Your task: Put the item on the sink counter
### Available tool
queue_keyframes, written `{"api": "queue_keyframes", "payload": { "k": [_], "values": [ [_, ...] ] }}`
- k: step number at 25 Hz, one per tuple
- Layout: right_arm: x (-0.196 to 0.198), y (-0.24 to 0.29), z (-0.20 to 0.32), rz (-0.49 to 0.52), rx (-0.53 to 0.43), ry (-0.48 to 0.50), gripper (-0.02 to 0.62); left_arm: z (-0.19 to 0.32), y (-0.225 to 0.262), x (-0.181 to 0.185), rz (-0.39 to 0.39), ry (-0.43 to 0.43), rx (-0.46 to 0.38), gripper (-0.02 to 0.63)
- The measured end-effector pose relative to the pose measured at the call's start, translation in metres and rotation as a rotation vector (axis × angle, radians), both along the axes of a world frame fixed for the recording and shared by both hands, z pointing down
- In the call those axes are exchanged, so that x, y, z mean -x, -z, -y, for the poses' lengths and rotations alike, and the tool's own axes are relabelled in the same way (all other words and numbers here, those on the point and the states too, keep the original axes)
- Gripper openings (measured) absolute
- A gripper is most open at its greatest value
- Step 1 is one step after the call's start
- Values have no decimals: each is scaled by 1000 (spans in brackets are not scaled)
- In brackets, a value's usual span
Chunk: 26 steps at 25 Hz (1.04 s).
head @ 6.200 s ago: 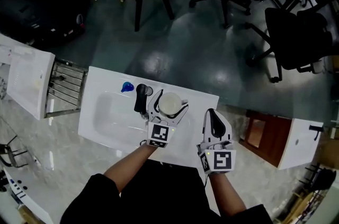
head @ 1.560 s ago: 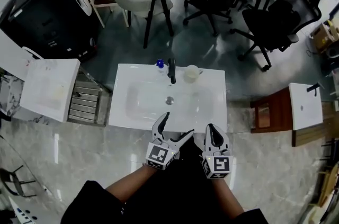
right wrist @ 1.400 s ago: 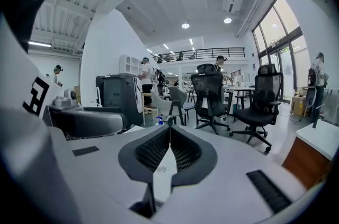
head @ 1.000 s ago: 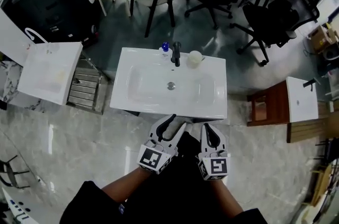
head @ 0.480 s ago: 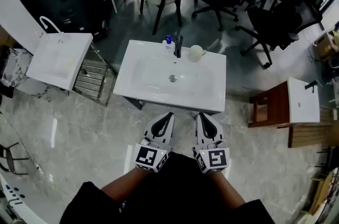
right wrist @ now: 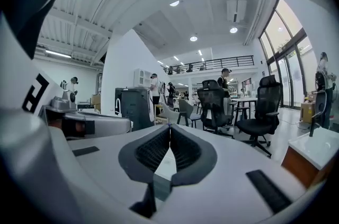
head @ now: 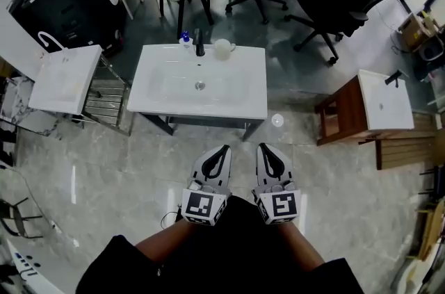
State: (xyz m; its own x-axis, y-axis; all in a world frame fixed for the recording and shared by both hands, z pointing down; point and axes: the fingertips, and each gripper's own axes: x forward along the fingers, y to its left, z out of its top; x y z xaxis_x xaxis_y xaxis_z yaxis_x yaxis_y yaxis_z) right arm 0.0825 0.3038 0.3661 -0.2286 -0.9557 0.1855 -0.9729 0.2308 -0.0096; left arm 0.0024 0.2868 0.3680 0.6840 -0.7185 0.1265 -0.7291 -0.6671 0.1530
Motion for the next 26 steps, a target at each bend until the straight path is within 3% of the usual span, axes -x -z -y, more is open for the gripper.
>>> {"api": "queue_keyframes", "payload": {
  "k": [13,21,26],
  "values": [
    [-35,-1,-88,-3,-28,42,31,-92,4,-31,27,73,-56,17],
    [-12,-13,-128,2,-11,49,31,-123,-4,-12,48,87,-49,17],
    [-18,-17,-136,-7,-1,66,31,-135,-5,-20,56,88,-50,17]
  ]
}}
